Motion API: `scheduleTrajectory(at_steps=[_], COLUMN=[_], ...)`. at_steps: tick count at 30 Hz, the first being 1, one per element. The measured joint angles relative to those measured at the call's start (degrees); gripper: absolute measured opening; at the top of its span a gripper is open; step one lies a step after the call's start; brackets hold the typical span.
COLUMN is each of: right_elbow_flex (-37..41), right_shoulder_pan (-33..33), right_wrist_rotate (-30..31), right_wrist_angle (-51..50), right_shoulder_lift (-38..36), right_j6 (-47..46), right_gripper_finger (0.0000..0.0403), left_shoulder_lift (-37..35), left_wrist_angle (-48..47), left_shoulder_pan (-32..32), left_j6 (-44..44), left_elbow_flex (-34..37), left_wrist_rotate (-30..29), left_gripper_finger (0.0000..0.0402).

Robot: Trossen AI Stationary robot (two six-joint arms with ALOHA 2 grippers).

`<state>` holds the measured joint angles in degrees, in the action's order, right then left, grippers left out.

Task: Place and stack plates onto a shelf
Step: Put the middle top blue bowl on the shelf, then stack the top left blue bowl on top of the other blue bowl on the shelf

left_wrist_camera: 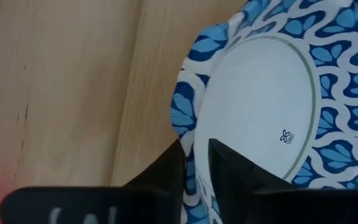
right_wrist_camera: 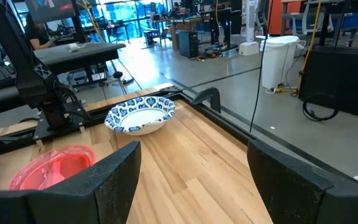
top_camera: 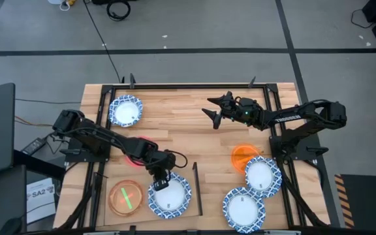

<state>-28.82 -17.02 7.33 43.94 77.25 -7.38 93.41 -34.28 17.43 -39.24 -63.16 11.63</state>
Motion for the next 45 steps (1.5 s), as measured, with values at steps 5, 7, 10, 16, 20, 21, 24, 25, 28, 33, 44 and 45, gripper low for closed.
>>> scheduleTrajectory(at_steps=[5,7,10,16,20,21,24,25,28,33,44,45], right_elbow_flex=[0.0,0.0,0.0,0.0,0.0,0.0,0.0,0.0,0.0,0.0,0.0,0.0], right_shoulder_pan=[0.01,0.0,0.01,0.0,0.0,0.0,0.01,0.0,0.02,0.0,0.02,0.02], right_wrist_rotate=[0.0,0.0,0.0,0.0,0.0,0.0,0.0,0.0,0.0,0.0,0.0,0.0], right_wrist_angle=[0.0,0.0,0.0,0.0,0.0,0.0,0.01,0.02,0.02,0.02,0.04,0.0], right_shoulder_lift=[0.0,0.0,0.0,0.0,0.0,0.0,0.0,0.0,0.0,0.0,0.0,0.0], right_j6=[0.0,0.01,0.01,0.0,0.01,0.0,0.0,0.0,0.01,0.0,0.0,0.0], right_gripper_finger=[0.03,0.03,0.03,0.03,0.03,0.03,0.03,0.03,0.03,0.03,0.03,0.03], left_shoulder_lift=[0.0,0.0,0.0,0.0,0.0,0.0,-0.49,-0.91,-2.79,-7.34,-15.67,-16.11], left_wrist_angle=[0.0,0.0,0.08,0.03,-0.4,-0.53,-1.8,-2.08,-4.03,-6.2,-15.17,-16.16], left_shoulder_pan=[0.0,0.0,0.0,0.0,0.0,0.0,-0.03,-0.26,-1.07,-2.93,-10.8,-11.77], left_j6=[0.0,0.0,0.0,0.0,-0.08,-0.09,-0.09,-0.08,0.02,3.74,15.21,16.3], left_elbow_flex=[0.0,0.0,0.0,0.0,0.0,0.0,0.02,0.02,0.03,0.04,0.02,0.02], left_wrist_rotate=[-0.01,-0.01,-0.21,-0.42,-0.42,-0.42,-0.42,-0.4,-0.64,-2.17,-5.18,-5.3], left_gripper_finger=[0.0121,0.0137,0.0158,0.0176,0.0176,0.0176,0.0176,0.0176,0.0176,0.0176,0.0176,0.0176])
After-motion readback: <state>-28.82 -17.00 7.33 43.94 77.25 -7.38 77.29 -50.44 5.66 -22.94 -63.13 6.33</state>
